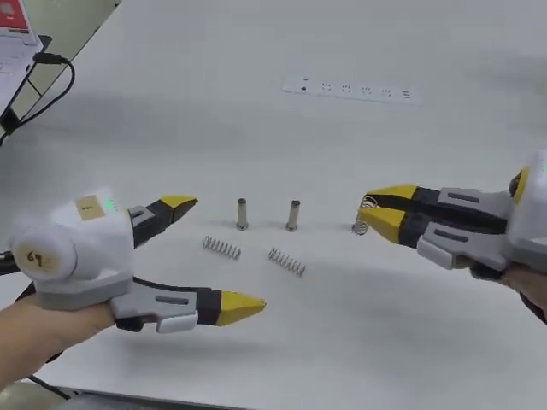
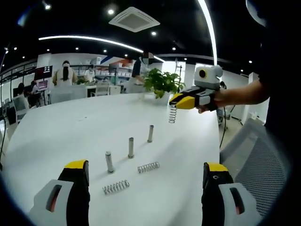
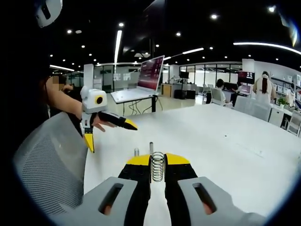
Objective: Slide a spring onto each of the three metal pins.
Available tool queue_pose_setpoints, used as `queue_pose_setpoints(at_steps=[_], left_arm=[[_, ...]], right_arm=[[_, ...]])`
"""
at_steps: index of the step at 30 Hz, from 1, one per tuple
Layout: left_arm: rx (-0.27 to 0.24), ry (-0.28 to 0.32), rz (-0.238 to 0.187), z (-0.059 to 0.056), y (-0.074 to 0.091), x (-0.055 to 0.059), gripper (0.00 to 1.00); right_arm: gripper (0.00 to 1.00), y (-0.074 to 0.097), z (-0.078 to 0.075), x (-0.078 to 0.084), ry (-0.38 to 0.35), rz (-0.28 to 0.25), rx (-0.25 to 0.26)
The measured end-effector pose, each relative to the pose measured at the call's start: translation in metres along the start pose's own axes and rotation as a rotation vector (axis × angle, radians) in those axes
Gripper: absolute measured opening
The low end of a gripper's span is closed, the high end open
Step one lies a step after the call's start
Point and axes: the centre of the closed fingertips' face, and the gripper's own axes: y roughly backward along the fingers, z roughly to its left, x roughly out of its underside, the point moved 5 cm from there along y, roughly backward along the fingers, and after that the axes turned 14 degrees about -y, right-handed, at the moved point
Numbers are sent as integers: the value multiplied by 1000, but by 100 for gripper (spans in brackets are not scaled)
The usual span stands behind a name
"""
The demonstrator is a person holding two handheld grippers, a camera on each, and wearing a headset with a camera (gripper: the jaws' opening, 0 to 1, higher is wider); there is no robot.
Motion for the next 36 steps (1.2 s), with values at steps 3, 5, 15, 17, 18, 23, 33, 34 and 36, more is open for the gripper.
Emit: queue_pose_setpoints(at_steps=[3,5,15,17,18,23,33,34,36], left_arm=[[-4,-15,12,-1,2,0,99],[-9,-20,19,1,4,2,99],[-61,-10,20,17,12,0,99],[-67,-10,19,20,14,0,99],[-71,-9,21,22,15,1,99],[-77,-11,25,33,18,0,99],[-60,-29,34,45,19,-4,99],[-63,-27,35,46,19,-3,99],[-65,-24,37,47,20,-2,99]], right_arm=[[7,3,-10,0,-3,-5,44],[7,4,-18,-1,-10,-11,79],[7,2,-45,-6,-67,-42,152],[7,0,-48,-6,-59,-34,157],[7,-1,-49,-6,-57,-31,159],[7,-8,-53,-4,-60,-26,166],[7,-16,-65,4,-83,-19,193],[7,-17,-66,5,-91,-20,194],[7,-17,-67,7,-103,-22,197]])
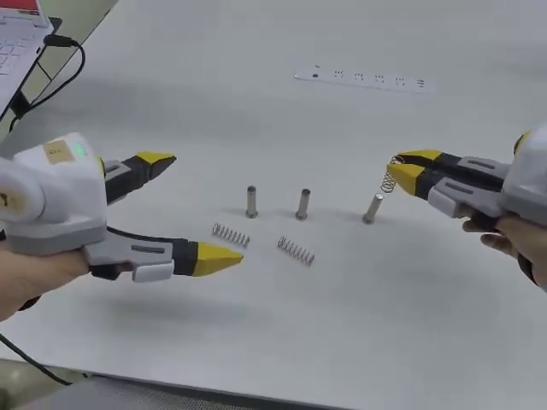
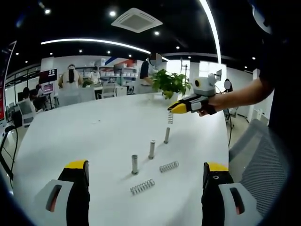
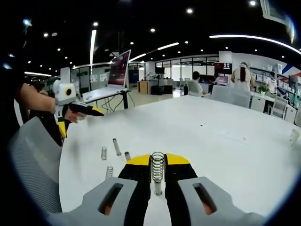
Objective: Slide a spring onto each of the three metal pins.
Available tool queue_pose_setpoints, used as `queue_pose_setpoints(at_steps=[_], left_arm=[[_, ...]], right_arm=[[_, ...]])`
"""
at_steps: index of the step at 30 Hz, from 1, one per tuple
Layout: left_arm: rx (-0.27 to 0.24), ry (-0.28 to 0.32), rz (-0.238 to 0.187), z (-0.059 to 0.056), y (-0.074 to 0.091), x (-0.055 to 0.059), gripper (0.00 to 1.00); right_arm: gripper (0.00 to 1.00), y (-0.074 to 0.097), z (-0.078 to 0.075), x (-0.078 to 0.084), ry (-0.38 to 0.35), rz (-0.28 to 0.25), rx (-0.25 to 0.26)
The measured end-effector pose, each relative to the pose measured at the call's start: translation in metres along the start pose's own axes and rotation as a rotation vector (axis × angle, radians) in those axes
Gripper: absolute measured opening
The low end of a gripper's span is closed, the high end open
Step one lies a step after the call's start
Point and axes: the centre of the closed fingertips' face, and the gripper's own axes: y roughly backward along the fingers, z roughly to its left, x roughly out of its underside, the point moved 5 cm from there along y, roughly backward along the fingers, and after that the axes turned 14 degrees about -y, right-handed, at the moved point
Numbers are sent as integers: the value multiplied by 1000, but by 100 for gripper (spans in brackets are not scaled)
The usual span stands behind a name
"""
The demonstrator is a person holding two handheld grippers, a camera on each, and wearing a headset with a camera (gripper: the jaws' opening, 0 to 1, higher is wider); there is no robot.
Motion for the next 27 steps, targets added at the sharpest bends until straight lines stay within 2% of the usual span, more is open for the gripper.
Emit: queue_pose_setpoints(at_steps=[5,27], left_arm=[[5,11,5,0,0,2,99],[2,29,11,-1,2,6,99]], right_arm=[[7,0,-1,2,-33,-13,2],[7,-5,-3,10,-54,-1,-1]])
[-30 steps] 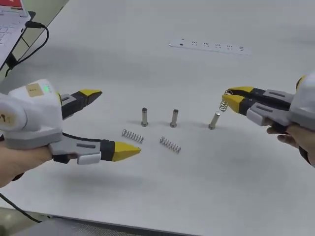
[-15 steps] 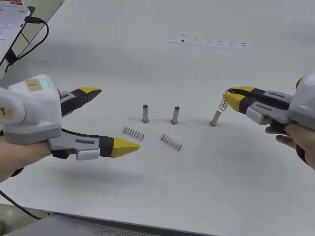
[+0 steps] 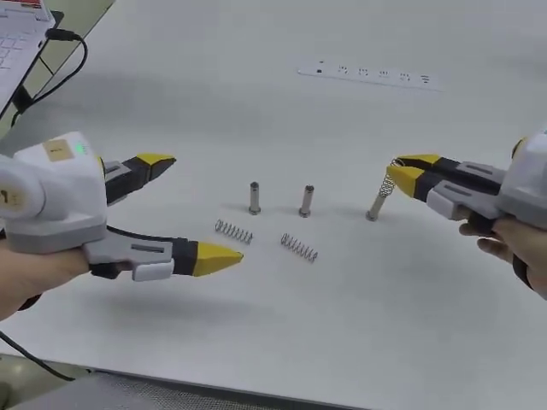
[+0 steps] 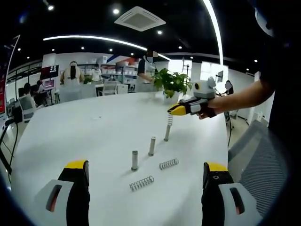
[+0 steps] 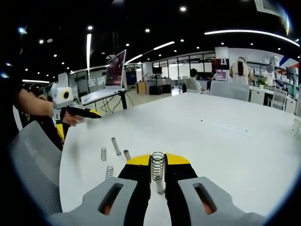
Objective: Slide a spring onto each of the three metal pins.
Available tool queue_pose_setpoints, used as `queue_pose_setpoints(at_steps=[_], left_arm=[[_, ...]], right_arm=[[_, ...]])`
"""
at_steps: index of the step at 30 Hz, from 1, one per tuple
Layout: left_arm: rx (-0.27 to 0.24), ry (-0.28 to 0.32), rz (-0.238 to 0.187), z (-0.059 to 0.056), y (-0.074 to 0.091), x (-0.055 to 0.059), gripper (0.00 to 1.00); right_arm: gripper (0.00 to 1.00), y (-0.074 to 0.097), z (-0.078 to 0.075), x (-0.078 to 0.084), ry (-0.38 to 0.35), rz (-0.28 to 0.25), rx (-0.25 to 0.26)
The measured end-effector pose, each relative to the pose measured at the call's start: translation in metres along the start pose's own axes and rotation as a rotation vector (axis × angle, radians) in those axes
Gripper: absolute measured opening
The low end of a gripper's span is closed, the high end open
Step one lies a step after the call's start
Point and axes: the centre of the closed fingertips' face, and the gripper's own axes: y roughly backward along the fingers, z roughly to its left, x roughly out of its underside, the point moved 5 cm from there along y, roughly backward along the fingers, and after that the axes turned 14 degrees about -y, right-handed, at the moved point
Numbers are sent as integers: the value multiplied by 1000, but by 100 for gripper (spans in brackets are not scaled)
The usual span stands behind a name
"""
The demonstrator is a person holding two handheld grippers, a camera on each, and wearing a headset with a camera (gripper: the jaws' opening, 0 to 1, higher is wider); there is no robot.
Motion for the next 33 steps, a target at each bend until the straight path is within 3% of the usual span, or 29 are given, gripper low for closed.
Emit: queue_pose_setpoints(at_steps=[33], left_arm=[[-7,11,17,-3,7,6,99]], right_arm=[[8,-4,-4,15,-6,28,12]])
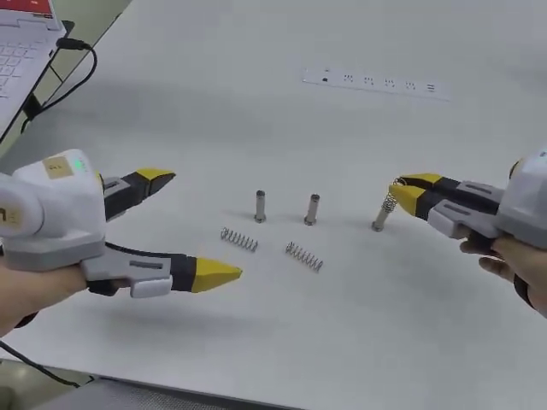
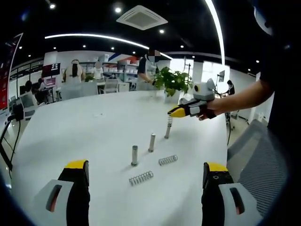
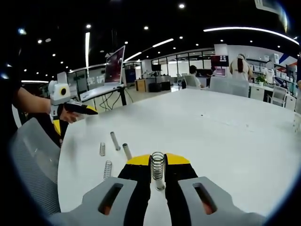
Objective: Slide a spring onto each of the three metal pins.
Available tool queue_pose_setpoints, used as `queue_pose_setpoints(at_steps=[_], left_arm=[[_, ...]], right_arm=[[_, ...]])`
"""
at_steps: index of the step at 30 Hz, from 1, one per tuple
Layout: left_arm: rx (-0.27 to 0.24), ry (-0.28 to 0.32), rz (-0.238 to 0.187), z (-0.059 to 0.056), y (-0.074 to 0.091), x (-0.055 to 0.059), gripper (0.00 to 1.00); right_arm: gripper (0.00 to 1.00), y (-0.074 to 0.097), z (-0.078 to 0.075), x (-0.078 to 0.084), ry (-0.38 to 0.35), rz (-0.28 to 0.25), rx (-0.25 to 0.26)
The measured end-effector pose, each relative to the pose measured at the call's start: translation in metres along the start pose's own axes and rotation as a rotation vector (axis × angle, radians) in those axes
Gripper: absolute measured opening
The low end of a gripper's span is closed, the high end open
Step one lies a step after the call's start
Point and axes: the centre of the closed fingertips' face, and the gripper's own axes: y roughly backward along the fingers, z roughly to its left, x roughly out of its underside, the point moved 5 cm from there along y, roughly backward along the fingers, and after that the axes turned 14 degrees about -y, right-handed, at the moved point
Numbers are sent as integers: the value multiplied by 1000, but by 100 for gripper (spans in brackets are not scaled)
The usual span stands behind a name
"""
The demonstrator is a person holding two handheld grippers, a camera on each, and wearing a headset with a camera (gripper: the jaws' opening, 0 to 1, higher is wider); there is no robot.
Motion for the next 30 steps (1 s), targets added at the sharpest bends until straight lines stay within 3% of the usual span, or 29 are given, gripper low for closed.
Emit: queue_pose_setpoints(at_steps=[30], left_arm=[[0,9,4,-3,-1,3,99]], right_arm=[[8,-4,-2,20,82,89,4]])
